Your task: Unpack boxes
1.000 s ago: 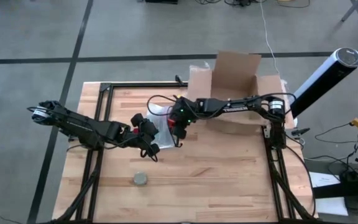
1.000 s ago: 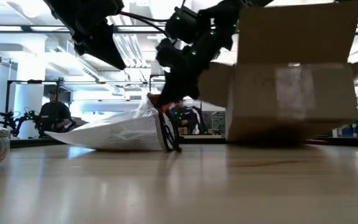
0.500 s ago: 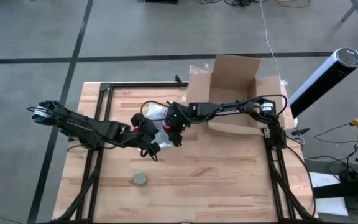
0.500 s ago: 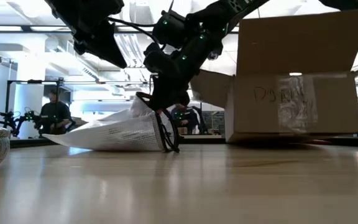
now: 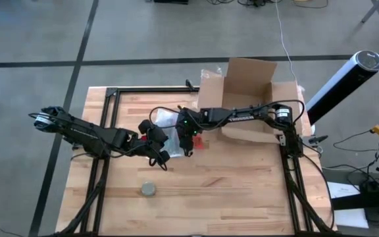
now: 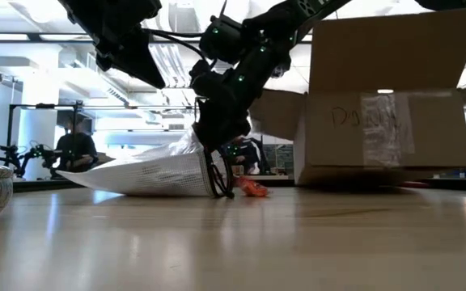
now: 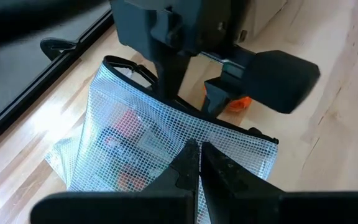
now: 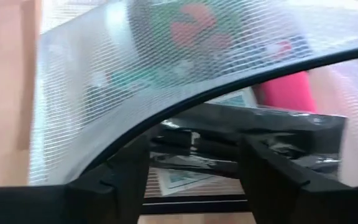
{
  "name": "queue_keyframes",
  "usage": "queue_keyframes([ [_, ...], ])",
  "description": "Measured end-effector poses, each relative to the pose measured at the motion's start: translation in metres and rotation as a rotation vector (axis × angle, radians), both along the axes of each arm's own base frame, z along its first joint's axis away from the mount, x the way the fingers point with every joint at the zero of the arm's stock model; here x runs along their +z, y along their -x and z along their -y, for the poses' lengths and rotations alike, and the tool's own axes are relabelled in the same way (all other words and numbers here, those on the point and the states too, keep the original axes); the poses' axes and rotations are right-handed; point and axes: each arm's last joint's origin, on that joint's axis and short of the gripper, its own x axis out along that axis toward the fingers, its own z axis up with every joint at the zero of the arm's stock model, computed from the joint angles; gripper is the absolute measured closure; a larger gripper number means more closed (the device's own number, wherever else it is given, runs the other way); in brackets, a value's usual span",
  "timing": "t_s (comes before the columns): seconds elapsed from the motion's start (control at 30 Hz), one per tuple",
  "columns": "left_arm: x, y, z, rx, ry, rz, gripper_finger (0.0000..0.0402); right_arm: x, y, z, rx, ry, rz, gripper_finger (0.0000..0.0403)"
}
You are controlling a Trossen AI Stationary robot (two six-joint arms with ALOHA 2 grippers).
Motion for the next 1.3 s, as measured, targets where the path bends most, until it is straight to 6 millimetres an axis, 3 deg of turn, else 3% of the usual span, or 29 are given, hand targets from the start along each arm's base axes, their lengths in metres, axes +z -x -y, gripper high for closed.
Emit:
queue_keyframes([
  [0.17,0.000,0.000,0.000,0.002,0.002,0.001,0.0402,0.013,0.009,0.006,-0.013,-0.009,-0.009,0.0150],
  [0.3,0.000,0.000,0.000,0.001,0.001,-0.001,0.0402,0.029,0.015,0.000,0.061,-0.081,0.017,0.0148],
  [0.57,0.002,0.011,-0.002,-0.012,-0.003,-0.063,0.0402,0.056,0.018,-0.036,0.224,-0.090,0.111,0.0164],
  [0.7,0.008,0.021,0.003,-0.131,0.139,-0.084,0.0402,0.057,0.018,-0.044,0.231,-0.084,0.108,0.0163],
  [0.9,0.014,0.035,0.031,-0.426,0.423,-0.129,0.0390,0.057,0.018,-0.045,0.213,-0.072,0.100,0.0152],
  [1.07,0.012,0.049,0.064,-0.561,0.496,-0.188,0.0337,0.058,0.018,-0.045,0.207,-0.076,0.103,0.0149],
  [1.3,-0.008,0.053,0.094,-0.604,0.490,-0.310,0.0199,0.058,0.018,-0.043,0.172,-0.056,0.098,0.0159],
])
